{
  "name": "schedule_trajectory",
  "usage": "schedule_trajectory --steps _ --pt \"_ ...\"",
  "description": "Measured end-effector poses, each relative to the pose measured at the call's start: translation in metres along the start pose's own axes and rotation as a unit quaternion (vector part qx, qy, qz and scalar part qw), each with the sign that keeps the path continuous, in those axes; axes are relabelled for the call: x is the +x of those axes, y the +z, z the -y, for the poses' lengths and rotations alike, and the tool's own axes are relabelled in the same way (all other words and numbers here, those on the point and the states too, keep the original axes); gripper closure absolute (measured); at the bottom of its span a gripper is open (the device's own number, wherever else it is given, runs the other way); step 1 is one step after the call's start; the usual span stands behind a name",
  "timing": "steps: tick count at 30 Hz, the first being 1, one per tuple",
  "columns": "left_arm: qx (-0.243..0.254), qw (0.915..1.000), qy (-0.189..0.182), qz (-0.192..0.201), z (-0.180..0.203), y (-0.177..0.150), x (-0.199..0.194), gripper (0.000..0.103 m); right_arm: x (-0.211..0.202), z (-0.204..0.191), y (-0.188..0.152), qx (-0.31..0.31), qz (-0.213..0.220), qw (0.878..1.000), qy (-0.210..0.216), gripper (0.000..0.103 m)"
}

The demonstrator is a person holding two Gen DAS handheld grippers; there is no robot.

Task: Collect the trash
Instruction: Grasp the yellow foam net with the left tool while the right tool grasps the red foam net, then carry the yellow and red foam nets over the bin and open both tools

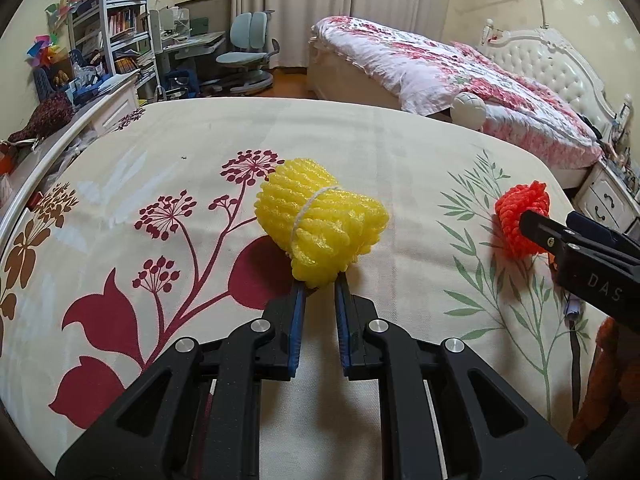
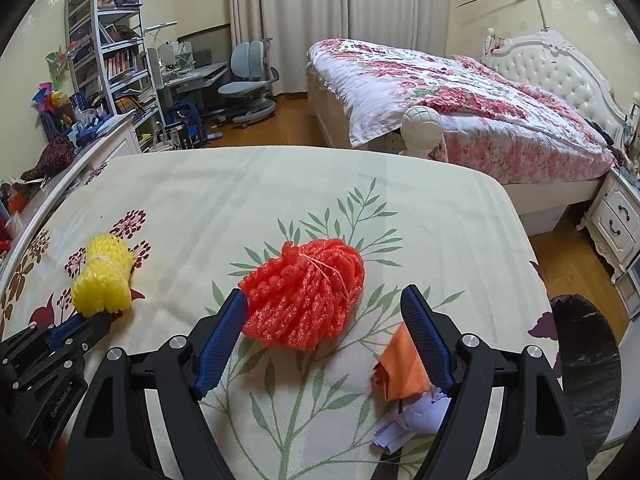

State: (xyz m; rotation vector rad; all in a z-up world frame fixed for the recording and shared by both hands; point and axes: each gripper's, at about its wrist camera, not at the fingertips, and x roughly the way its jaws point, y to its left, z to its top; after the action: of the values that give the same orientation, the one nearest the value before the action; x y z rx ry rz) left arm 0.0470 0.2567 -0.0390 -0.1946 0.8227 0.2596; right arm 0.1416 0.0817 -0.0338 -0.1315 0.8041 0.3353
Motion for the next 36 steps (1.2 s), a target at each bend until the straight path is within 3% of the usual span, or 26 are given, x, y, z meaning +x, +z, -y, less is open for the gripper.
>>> schedule_trajectory --steps 6,9,10,14,27,36 --pt "-0.007 1.0000 0.000 -0.001 -0.004 -0.001 0.001 0.089 0.012 -0.007 -0.005 -0.001 -0.018 1.000 0.005 0.027" --pt "-0.008 1.0000 -0.001 0.000 -0.006 0.000 0.001 0.089 0.014 -0.008 -0.006 0.001 -0.023 1.000 0.007 0.040" --pt "-0.008 1.0000 -0.001 0.000 -0.005 0.000 0.001 0.089 0.015 -0.009 -0.007 0.001 -0.026 1.000 0.009 0.050" --pt "-0.008 1.0000 -0.003 0.003 -0.004 -0.001 -0.002 0.089 0.010 -0.010 -0.007 0.001 -0.021 1.000 0.012 0.059" --pt "0.010 0.9994 -0.018 0.028 0.016 -0.008 -0.033 0.089 -0.051 0.009 -0.015 0.002 0.034 0.999 0.004 0.061" --pt "0.043 0.9968 -0.047 0.047 0.055 -0.011 -0.058 0.089 -0.084 0.058 -0.030 0.032 0.057 0.997 -0.033 0.061"
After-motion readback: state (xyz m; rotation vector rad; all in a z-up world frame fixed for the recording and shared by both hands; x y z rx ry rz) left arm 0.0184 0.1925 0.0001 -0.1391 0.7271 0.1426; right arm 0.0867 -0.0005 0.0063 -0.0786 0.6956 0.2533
